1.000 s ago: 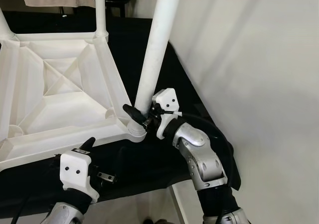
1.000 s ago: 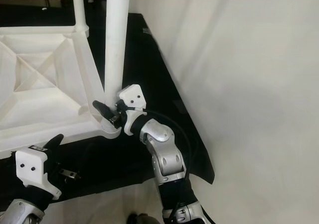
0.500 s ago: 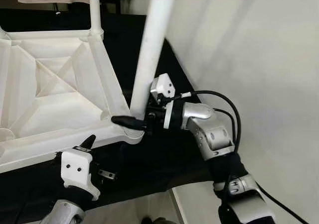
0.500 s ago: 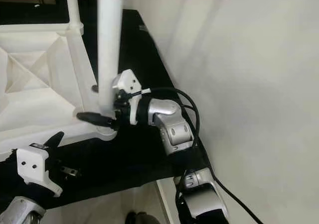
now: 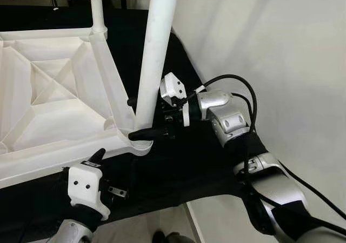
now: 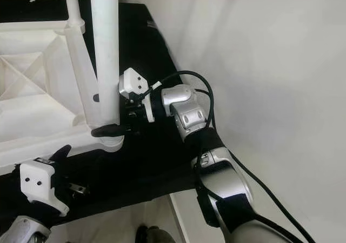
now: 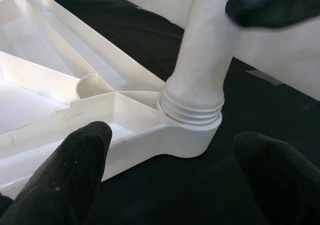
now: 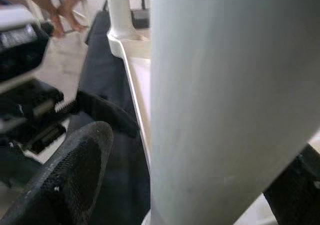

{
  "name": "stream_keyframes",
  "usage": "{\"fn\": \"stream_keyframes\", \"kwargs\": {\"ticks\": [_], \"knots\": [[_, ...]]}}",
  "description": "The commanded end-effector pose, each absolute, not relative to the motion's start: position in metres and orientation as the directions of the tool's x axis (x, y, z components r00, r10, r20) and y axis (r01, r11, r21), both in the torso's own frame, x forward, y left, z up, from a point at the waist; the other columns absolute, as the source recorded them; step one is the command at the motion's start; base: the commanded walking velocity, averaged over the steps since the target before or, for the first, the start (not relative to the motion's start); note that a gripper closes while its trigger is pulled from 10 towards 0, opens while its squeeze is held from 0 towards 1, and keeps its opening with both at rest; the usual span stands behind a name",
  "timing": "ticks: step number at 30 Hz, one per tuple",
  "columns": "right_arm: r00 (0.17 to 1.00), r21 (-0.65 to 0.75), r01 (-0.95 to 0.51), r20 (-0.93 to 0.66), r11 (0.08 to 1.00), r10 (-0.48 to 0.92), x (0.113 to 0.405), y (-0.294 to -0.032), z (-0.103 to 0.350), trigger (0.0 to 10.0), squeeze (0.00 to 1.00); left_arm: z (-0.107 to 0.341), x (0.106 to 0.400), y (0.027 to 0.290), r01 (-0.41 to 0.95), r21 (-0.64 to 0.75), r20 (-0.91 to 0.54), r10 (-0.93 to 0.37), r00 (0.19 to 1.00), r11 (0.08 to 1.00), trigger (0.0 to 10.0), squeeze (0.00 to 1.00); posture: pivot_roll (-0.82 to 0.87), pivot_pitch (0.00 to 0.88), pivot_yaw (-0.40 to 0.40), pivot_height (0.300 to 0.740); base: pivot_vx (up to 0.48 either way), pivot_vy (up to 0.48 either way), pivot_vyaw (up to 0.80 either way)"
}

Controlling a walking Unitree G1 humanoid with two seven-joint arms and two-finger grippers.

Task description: Building children table

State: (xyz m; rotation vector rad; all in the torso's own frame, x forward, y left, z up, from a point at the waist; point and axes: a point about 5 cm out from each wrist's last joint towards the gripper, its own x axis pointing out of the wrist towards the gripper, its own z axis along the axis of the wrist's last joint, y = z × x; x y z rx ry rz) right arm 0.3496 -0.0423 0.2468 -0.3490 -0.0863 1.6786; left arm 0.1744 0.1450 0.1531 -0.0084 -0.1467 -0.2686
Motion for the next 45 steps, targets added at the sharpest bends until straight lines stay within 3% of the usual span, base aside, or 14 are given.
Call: {"fn": "stream_keyframes", "kwargs": {"ticks": [1, 2, 6, 7, 17, 19, 20, 23, 24, 26, 39, 41, 42, 45], "knots": [[-0.169, -0.264, -0.941, -0.171, -0.210, 0.971, 0.348, -0.035, 0.256, 10.0, 0.00, 0.153, 0.172, 0.142, 0.269, 0.000, 0.141, -0.267, 0.954, 0.963, 10.0, 0.00, 0.07, 0.183, -0.206, 0.740, 0.000, 0.000, 0.00], [-0.199, -0.257, -0.937, -0.168, -0.237, 0.966, 0.349, -0.035, 0.258, 2.5, 0.00, 0.153, 0.171, 0.142, 0.270, -0.001, 0.140, -0.268, 0.953, 0.963, 10.0, 0.00, 0.07, 0.184, -0.208, 0.740, 0.000, 0.000, 0.00], [-0.213, -0.253, -0.934, -0.169, -0.252, 0.962, 0.349, -0.035, 0.259, 2.5, 0.00, 0.153, 0.171, 0.141, 0.271, -0.001, 0.139, -0.268, 0.953, 0.963, 10.0, 0.00, 0.07, 0.184, -0.208, 0.740, 0.000, 0.000, 0.00], [-0.227, -0.229, -0.938, -0.165, -0.261, 0.960, 0.350, -0.044, 0.257, 0.0, 0.00, 0.153, 0.171, 0.141, 0.270, -0.001, 0.140, -0.268, 0.953, 0.963, 10.0, 0.00, 0.06, 0.185, -0.208, 0.740, 0.000, 0.000, 0.00], [-0.071, -0.153, -0.985, -0.072, -0.081, 0.995, 0.340, -0.101, 0.231, 0.0, 0.00, 0.153, 0.174, 0.143, 0.277, -0.002, 0.145, -0.274, 0.951, 0.961, 10.0, 0.00, 0.02, 0.188, -0.201, 0.740, 0.000, 0.000, 0.00], [0.065, -0.106, -0.993, -0.053, 0.059, 0.996, 0.329, -0.113, 0.216, 0.0, 0.00, 0.153, 0.175, 0.145, 0.277, 0.000, 0.144, -0.274, 0.951, 0.961, 10.0, 0.00, 0.00, 0.189, -0.189, 0.740, 0.000, 0.000, 0.00], [0.343, -0.041, -0.939, -0.042, 0.342, 0.938, 0.328, -0.110, 0.199, 0.0, 0.00, 0.153, 0.175, 0.146, 0.280, 0.003, 0.143, -0.277, 0.950, 0.960, 10.0, 0.00, 0.00, 0.191, -0.187, 0.740, 0.000, 0.000, 0.00], [0.536, 0.005, -0.843, -0.056, 0.537, 0.842, 0.327, -0.113, 0.187, 0.0, 0.00, 0.153, 0.176, 0.147, 0.282, 0.005, 0.142, -0.279, 0.950, 0.960, 10.0, 0.00, -0.01, 0.190, -0.187, 0.740, 0.000, 0.000, 0.00], [0.866, -0.052, -0.497, -0.101, 0.866, 0.491, 0.322, -0.130, 0.177, 0.0, 0.00, 0.153, 0.176, 0.148, 0.283, 0.006, 0.141, -0.281, 0.949, 0.959, 10.0, 0.00, -0.02, 0.182, -0.184, 0.740, 0.000, 0.000, 0.00], [0.913, -0.102, -0.403, -0.108, 0.909, 0.393, 0.305, -0.123, 0.169, 0.0, 0.00, 0.153, 0.178, 0.148, 0.284, 0.007, 0.140, -0.283, 0.949, 0.959, 10.0, 0.00, -0.01, 0.185, -0.173, 0.740, 0.000, 0.000, 0.00], [0.771, -0.087, -0.634, -0.153, 0.769, 0.618, 0.300, -0.073, 0.160, 0.0, 0.00, 0.151, 0.179, 0.149, 0.266, 0.015, 0.144, -0.265, 0.953, 0.964, 10.0, 0.00, 0.01, 0.152, -0.194, 0.740, 0.000, 0.000, 0.00], [0.713, -0.059, -0.699, -0.139, 0.713, 0.688, 0.304, -0.062, 0.171, 10.0, 0.00, 0.151, 0.180, 0.148, 0.263, 0.014, 0.145, -0.262, 0.954, 0.965, 10.0, 0.00, 0.02, 0.141, -0.196, 0.740, 0.000, 0.000, 0.00], [0.682, -0.031, -0.729, -0.124, 0.684, 0.721, 0.306, -0.057, 0.177, 10.0, 0.97, 0.150, 0.180, 0.148, 0.263, 0.013, 0.145, -0.263, 0.954, 0.965, 10.0, 0.00, 0.02, 0.141, -0.196, 0.740, 0.000, 0.000, 0.00], [0.399, 0.008, -0.917, -0.049, 0.399, 0.916, 0.305, -0.044, 0.199, 10.0, 1.00, 0.150, 0.180, 0.147, 0.267, 0.011, 0.144, -0.266, 0.953, 0.964, 10.0, 0.00, 0.02, 0.135, -0.195, 0.740, 0.000, 0.000, 0.00]]}}
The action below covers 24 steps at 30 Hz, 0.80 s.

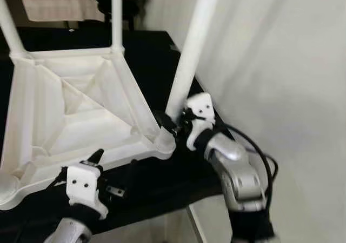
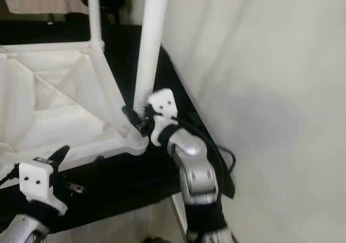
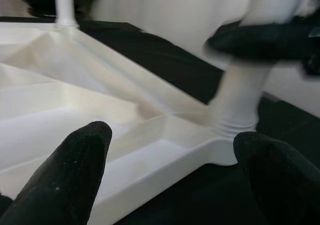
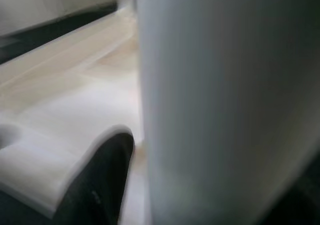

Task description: Building children table

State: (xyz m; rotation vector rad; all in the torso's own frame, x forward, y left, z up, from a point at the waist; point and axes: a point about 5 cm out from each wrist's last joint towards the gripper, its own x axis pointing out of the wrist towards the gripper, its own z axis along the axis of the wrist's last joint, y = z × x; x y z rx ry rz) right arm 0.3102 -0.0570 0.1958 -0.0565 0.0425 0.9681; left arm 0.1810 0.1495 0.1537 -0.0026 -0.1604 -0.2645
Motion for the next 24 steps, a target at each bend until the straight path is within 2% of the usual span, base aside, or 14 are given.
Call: {"fn": "stream_keyframes", "kwargs": {"ticks": [1, 2, 3, 4, 5, 6, 7, 8, 10, 17, 18, 19, 20, 24], "knots": [[0.296, -0.006, -0.955, -0.020, 0.296, 0.955, 0.304, -0.043, 0.207, 10.0, 1.00, 0.149, 0.180, 0.147, 0.269, 0.010, 0.144, -0.267, 0.953, 0.963, 10.0, 0.00, 0.02, 0.135, -0.195, 0.740, 0.000, 0.000, 0.00], [0.165, -0.051, -0.985, -0.016, 0.164, 0.986, 0.305, -0.048, 0.215, 10.0, 1.00, 0.149, 0.180, 0.146, 0.271, 0.009, 0.144, -0.269, 0.952, 0.963, 10.0, 0.00, 0.03, 0.130, -0.199, 0.740, 0.000, 0.000, 0.00], [0.098, -0.095, -0.991, -0.032, 0.094, 0.995, 0.309, -0.054, 0.220, 10.0, 1.00, 0.149, 0.180, 0.145, 0.272, 0.008, 0.144, -0.270, 0.952, 0.962, 10.0, 0.00, 0.03, 0.131, -0.201, 0.740, 0.000, 0.000, 0.00], [0.098, -0.095, -0.991, -0.032, 0.094, 0.995, 0.309, -0.054, 0.220, 10.0, 1.00, 0.149, 0.180, 0.145, 0.272, 0.008, 0.144, -0.270, 0.952, 0.962, 10.0, 0.00, 0.03, 0.131, -0.201, 0.740, 0.000, 0.000, 0.00], [0.041, -0.118, -0.992, -0.066, 0.033, 0.997, 0.313, -0.059, 0.222, 10.0, 1.00, 0.149, 0.180, 0.144, 0.273, 0.006, 0.143, -0.271, 0.952, 0.962, 10.0, 0.00, 0.04, 0.132, -0.208, 0.740, 0.000, 0.000, 0.00], [0.009, -0.136, -0.991, -0.096, -0.004, 0.995, 0.318, -0.063, 0.223, 10.0, 0.70, 0.148, 0.180, 0.144, 0.272, 0.005, 0.144, -0.270, 0.952, 0.962, 10.0, 0.00, 0.04, 0.131, -0.209, 0.740, 0.000, 0.000, 0.00], [0.009, -0.136, -0.991, -0.096, -0.004, 0.995, 0.318, -0.063, 0.223, 10.0, 0.70, 0.148, 0.180, 0.144, 0.272, 0.005, 0.144, -0.270, 0.952, 0.962, 10.0, 0.00, 0.04, 0.131, -0.209, 0.740, 0.000, 0.000, 0.00], [0.000, -0.134, -0.991, -0.119, -0.016, 0.993, 0.322, -0.064, 0.223, 10.0, 0.00, 0.149, 0.180, 0.143, 0.271, 0.005, 0.144, -0.269, 0.952, 0.962, 10.0, 0.00, 0.05, 0.132, -0.209, 0.740, 0.000, 0.000, 0.00], [-0.099, -0.124, -0.985, -0.173, -0.121, 0.980, 0.325, -0.066, 0.222, 10.0, 0.00, 0.149, 0.180, 0.142, 0.268, 0.003, 0.146, -0.266, 0.953, 0.963, 10.0, 0.00, 0.05, 0.137, -0.212, 0.740, 0.000, 0.000, 0.00], [-0.234, -0.088, -0.962, -0.212, -0.257, 0.949, 0.329, -0.059, 0.225, 10.0, 0.00, 0.149, 0.178, 0.141, 0.266, 0.001, 0.147, -0.263, 0.953, 0.964, 10.0, 0.00, 0.06, 0.145, -0.215, 0.740, 0.000, 0.000, 0.00], [-0.248, -0.094, -0.957, -0.213, -0.273, 0.945, 0.330, -0.055, 0.226, 2.8, 0.00, 0.149, 0.177, 0.140, 0.266, 0.000, 0.148, -0.263, 0.953, 0.964, 10.0, 0.00, 0.06, 0.148, -0.216, 0.740, 0.000, 0.000, 0.00], [-0.248, -0.094, -0.957, -0.213, -0.273, 0.945, 0.330, -0.055, 0.226, 2.8, 0.00, 0.149, 0.177, 0.140, 0.266, 0.000, 0.148, -0.263, 0.953, 0.964, 10.0, 0.00, 0.06, 0.148, -0.216, 0.740, 0.000, 0.000, 0.00], [-0.282, -0.079, -0.949, -0.215, -0.304, 0.935, 0.330, -0.052, 0.226, 0.0, 0.00, 0.149, 0.177, 0.139, 0.266, -0.001, 0.147, -0.263, 0.953, 0.964, 10.0, 0.00, 0.06, 0.150, -0.218, 0.740, 0.000, 0.000, 0.00], [-0.315, -0.063, -0.940, -0.212, -0.335, 0.925, 0.330, -0.055, 0.228, 0.0, 0.00, 0.150, 0.176, 0.138, 0.266, -0.002, 0.148, -0.262, 0.954, 0.964, 10.0, 0.00, 0.06, 0.155, -0.219, 0.740, 0.000, 0.000, 0.00]]}}
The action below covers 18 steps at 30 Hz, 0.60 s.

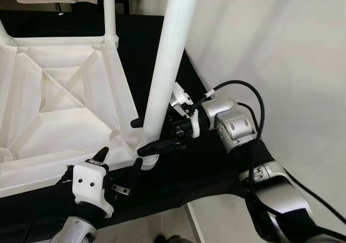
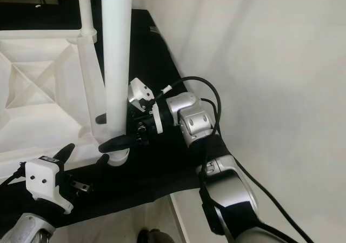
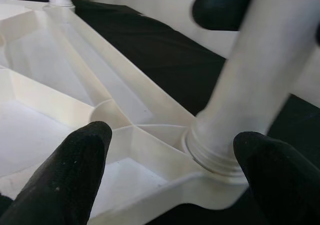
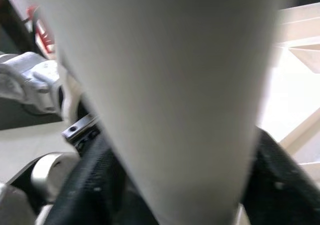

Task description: Building children table

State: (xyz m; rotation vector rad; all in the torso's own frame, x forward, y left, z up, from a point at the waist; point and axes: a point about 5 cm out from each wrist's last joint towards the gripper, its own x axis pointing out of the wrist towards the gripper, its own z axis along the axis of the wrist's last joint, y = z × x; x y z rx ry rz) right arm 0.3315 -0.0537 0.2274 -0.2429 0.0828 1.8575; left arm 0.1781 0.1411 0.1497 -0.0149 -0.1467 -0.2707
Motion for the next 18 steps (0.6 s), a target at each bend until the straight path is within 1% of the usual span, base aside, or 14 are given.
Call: {"fn": "stream_keyframes", "kwargs": {"ticks": [1, 4, 8, 9, 10, 11, 12, 13, 14, 15, 16, 17, 18], "knots": [[-0.315, -0.063, -0.940, -0.212, -0.335, 0.925, 0.330, -0.055, 0.228, 0.0, 0.00, 0.150, 0.176, 0.138, 0.266, -0.002, 0.148, -0.262, 0.954, 0.964, 10.0, 0.00, 0.06, 0.155, -0.219, 0.740, 0.000, 0.000, 0.00], [-0.313, -0.063, -0.941, -0.211, -0.333, 0.926, 0.332, -0.058, 0.228, 0.0, 0.00, 0.150, 0.176, 0.138, 0.266, -0.003, 0.148, -0.263, 0.953, 0.964, 10.0, 0.00, 0.06, 0.155, -0.219, 0.740, 0.000, 0.000, 0.00], [-0.268, -0.083, -0.954, -0.194, -0.288, 0.944, 0.336, -0.071, 0.229, 0.0, 0.00, 0.150, 0.176, 0.139, 0.269, -0.004, 0.149, -0.265, 0.953, 0.963, 10.0, 0.00, 0.04, 0.162, -0.213, 0.740, 0.000, 0.000, 0.00], [-0.268, -0.083, -0.954, -0.194, -0.288, 0.944, 0.336, -0.071, 0.229, 0.0, 0.00, 0.150, 0.176, 0.139, 0.269, -0.004, 0.149, -0.265, 0.953, 0.963, 10.0, 0.00, 0.04, 0.162, -0.213, 0.740, 0.000, 0.000, 0.00], [-0.240, -0.089, -0.962, -0.171, -0.257, 0.956, 0.337, -0.076, 0.230, 0.0, 0.00, 0.151, 0.176, 0.139, 0.269, -0.004, 0.149, -0.266, 0.952, 0.963, 10.0, 0.00, 0.03, 0.168, -0.213, 0.740, 0.000, 0.000, 0.00], [-0.240, -0.089, -0.962, -0.171, -0.257, 0.956, 0.337, -0.076, 0.230, 0.0, 0.00, 0.151, 0.176, 0.139, 0.269, -0.004, 0.149, -0.266, 0.952, 0.963, 10.0, 0.00, 0.03, 0.168, -0.213, 0.740, 0.000, 0.000, 0.00], [-0.160, -0.095, -0.980, -0.139, -0.174, 0.977, 0.338, -0.080, 0.228, 0.0, 0.00, 0.151, 0.175, 0.140, 0.269, -0.004, 0.149, -0.266, 0.952, 0.963, 10.0, 0.00, 0.02, 0.174, -0.215, 0.740, 0.000, 0.000, 0.00], [-0.160, -0.095, -0.980, -0.139, -0.174, 0.977, 0.338, -0.080, 0.228, 0.0, 0.00, 0.151, 0.175, 0.140, 0.269, -0.004, 0.149, -0.266, 0.952, 0.963, 10.0, 0.00, 0.02, 0.174, -0.215, 0.740, 0.000, 0.000, 0.00], [0.137, -0.047, -0.990, -0.046, 0.135, 0.990, 0.340, -0.071, 0.215, 0.0, 0.00, 0.151, 0.175, 0.141, 0.268, -0.002, 0.150, -0.265, 0.953, 0.963, 10.0, 0.00, 0.02, 0.179, -0.218, 0.740, 0.000, 0.000, 0.00], [0.672, -0.062, -0.741, -0.052, 0.669, 0.739, 0.347, -0.072, 0.196, 0.0, 0.00, 0.152, 0.176, 0.143, 0.266, 0.000, 0.150, -0.263, 0.953, 0.964, 10.0, 0.00, 0.01, 0.183, -0.201, 0.740, 0.000, 0.000, 0.00], [0.672, -0.062, -0.741, -0.052, 0.669, 0.739, 0.347, -0.072, 0.196, 0.0, 0.00, 0.152, 0.176, 0.143, 0.266, 0.000, 0.150, -0.263, 0.953, 0.964, 10.0, 0.00, 0.01, 0.183, -0.201, 0.740, 0.000, 0.000, 0.00], [0.926, -0.089, -0.378, -0.057, 0.922, 0.374, 0.346, -0.086, 0.185, 0.0, 0.00, 0.152, 0.176, 0.144, 0.265, 0.001, 0.149, -0.262, 0.953, 0.964, 10.0, 0.00, 0.01, 0.183, -0.201, 0.740, 0.000, 0.000, 0.00], [0.930, -0.126, -0.359, -0.132, 0.925, 0.343, 0.319, -0.090, 0.162, 0.0, 0.00, 0.152, 0.177, 0.145, 0.270, 0.003, 0.149, -0.267, 0.952, 0.963, 10.0, 0.00, -0.01, 0.184, -0.183, 0.740, 0.000, 0.000, 0.00]]}}
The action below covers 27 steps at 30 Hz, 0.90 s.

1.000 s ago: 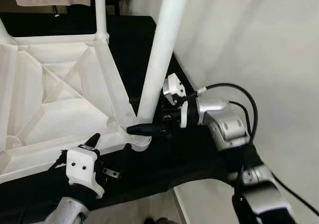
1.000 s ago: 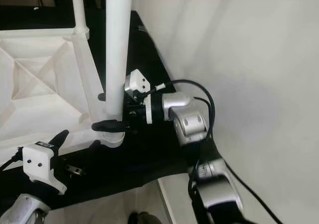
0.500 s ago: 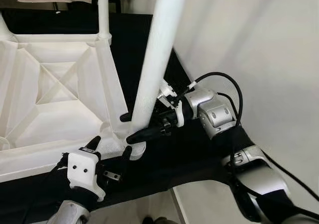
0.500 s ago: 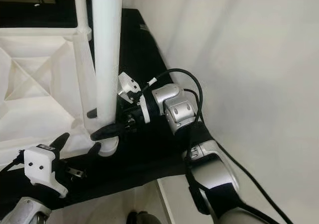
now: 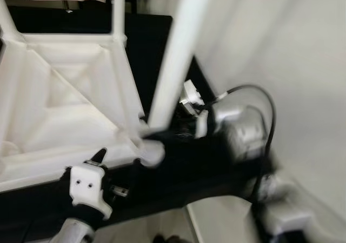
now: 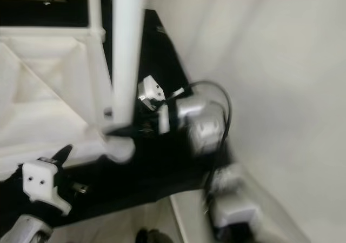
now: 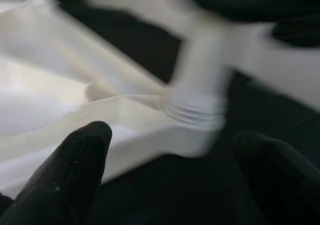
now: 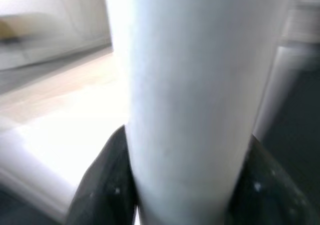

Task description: Building children table

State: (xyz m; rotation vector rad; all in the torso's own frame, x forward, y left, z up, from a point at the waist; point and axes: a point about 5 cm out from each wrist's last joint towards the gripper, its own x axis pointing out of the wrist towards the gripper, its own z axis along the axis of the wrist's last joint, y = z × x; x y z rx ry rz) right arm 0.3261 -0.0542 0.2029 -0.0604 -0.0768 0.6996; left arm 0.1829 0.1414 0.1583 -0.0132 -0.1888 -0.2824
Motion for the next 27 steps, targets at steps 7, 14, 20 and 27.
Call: {"fn": "stream_keyframes", "kwargs": {"ticks": [7, 14, 20, 27], "knots": [[0.772, -0.096, -0.632, -0.171, 0.769, 0.613, 0.301, -0.075, 0.159, 0.0, 0.00, 0.149, 0.181, 0.147, 0.283, 0.000, 0.141, -0.280, 0.950, 0.959, 10.0, 0.00, -0.03, 0.156, -0.172, 0.740, 0.000, 0.000, 0.00], [0.666, -0.060, -0.740, -0.209, 0.670, 0.716, 0.297, -0.055, 0.157, 10.0, 0.00, 0.150, 0.183, 0.148, 0.262, 0.003, 0.149, -0.260, 0.954, 0.965, 10.0, 0.00, 0.00, 0.146, -0.193, 0.740, 0.000, 0.000, 0.00], [0.545, 0.007, -0.832, -0.180, 0.555, 0.819, 0.288, -0.039, 0.168, 10.0, 0.49, 0.150, 0.183, 0.148, 0.264, 0.003, 0.150, -0.262, 0.953, 0.964, 10.0, 0.00, 0.00, 0.143, -0.192, 0.740, 0.000, 0.000, 0.00], [-0.042, -0.064, -0.997, -0.104, -0.049, 0.994, 0.294, -0.038, 0.210, 10.0, 1.00, 0.148, 0.183, 0.146, 0.277, 0.000, 0.146, -0.274, 0.951, 0.961, 10.0, 0.00, 0.03, 0.133, -0.194, 0.740, 0.000, 0.000, 0.00]]}}
